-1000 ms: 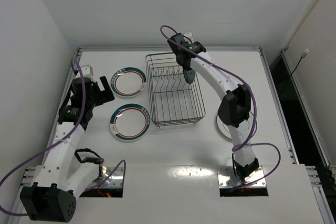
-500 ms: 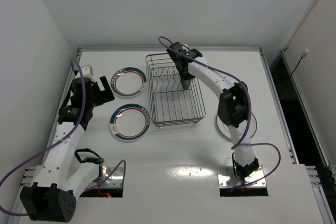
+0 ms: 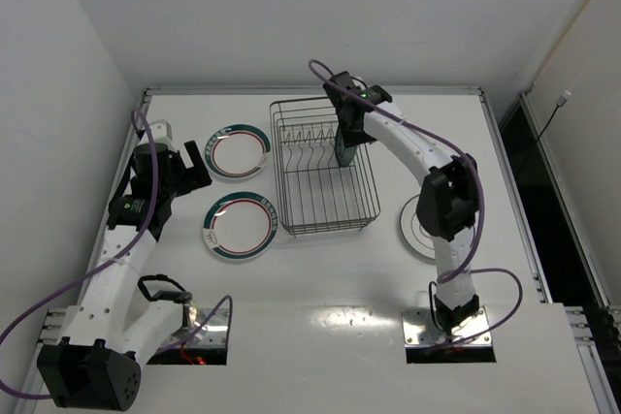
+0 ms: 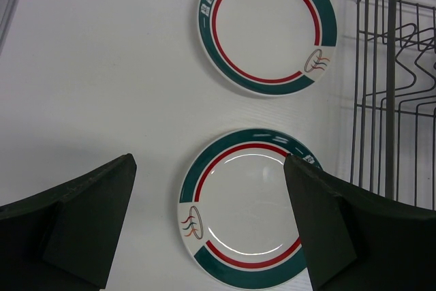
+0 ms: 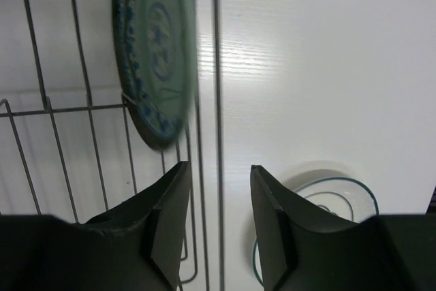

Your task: Load the plates into the dish rack

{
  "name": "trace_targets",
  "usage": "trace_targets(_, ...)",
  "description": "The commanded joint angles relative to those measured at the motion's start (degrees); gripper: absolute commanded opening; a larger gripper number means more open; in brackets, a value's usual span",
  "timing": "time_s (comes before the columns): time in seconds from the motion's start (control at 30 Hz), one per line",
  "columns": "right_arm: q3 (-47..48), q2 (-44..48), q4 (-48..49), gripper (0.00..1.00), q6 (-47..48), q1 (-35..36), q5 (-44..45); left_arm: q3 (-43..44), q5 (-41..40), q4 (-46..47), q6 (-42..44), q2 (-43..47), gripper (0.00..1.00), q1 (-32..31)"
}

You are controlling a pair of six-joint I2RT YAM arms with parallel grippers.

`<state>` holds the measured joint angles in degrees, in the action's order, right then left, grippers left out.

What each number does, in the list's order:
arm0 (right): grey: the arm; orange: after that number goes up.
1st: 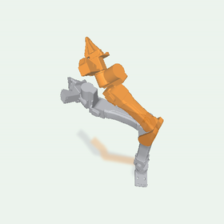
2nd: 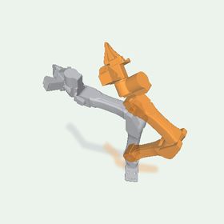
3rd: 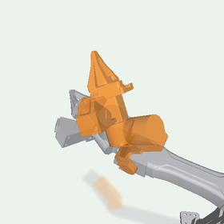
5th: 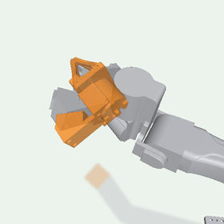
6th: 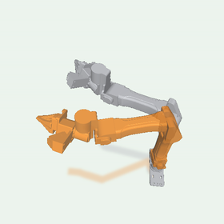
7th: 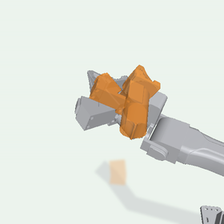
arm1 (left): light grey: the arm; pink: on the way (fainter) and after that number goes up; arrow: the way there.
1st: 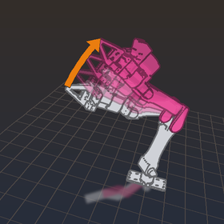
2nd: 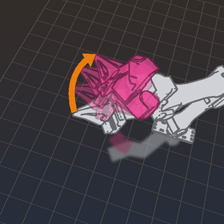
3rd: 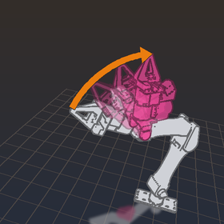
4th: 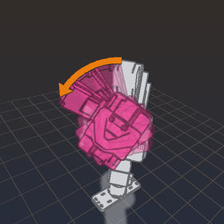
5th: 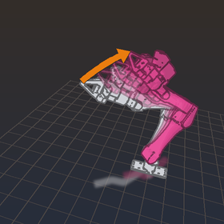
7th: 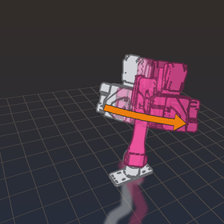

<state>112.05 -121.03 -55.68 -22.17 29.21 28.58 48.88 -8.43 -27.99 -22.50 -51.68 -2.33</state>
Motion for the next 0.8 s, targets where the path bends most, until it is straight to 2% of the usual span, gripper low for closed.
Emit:
trace_targets(0.0,-1.39,8.79,0.66,0.39,0.46,-2.92,-1.5,1.21,-0.45,0.57,0.53,0.7,0.88,-0.57)
trace_targets(0.2,-3.84,14.32,1.18,0.39,0.47,-7.93,-5.45,1.21,-0.97,0.04,0.53,0.7,0.88,-0.57)
trace_targets(0.3,-16.37,20.29,4.69,0.39,-0.93,-15.3,-11.33,1.21,-0.98,0.04,0.53,0.7,0.88,-0.57)
trace_targets(0.4,-29.83,26.53,7.08,0.51,-4.36,-27.77,-21.87,1.21,-0.98,0.04,0.53,0.7,0.88,-0.57)
trace_targets(0.43,-33.53,28.12,9.6,0.57,-5.41,-35.03,-28.68,1.21,-0.98,0.04,0.53,0.7,0.88,-0.57)
trace_targets(0.5,-40.21,31.19,11.99,0.64,-9.18,-40.61,-33.83,1.21,-0.98,0.04,0.53,0.7,0.88,-0.57)
trace_targets(0.53,-44.94,31.21,13.65,0.7,-11.03,-43.6,-36.37,1.21,-0.98,0.04,0.53,0.7,0.88,-0.57)
trace_targets(0.6,-48.23,31.82,13.67,0.78,-11.57,-45.11,-36.4,1.21,-0.98,0.04,0.53,0.7,0.88,-0.57)
trace_targets(0.77,-45.35,28.67,9.1,0.92,-12.19,-48.54,-28.33,1.21,-1.5,0.04,0.53,0.7,0.88,-0.57)
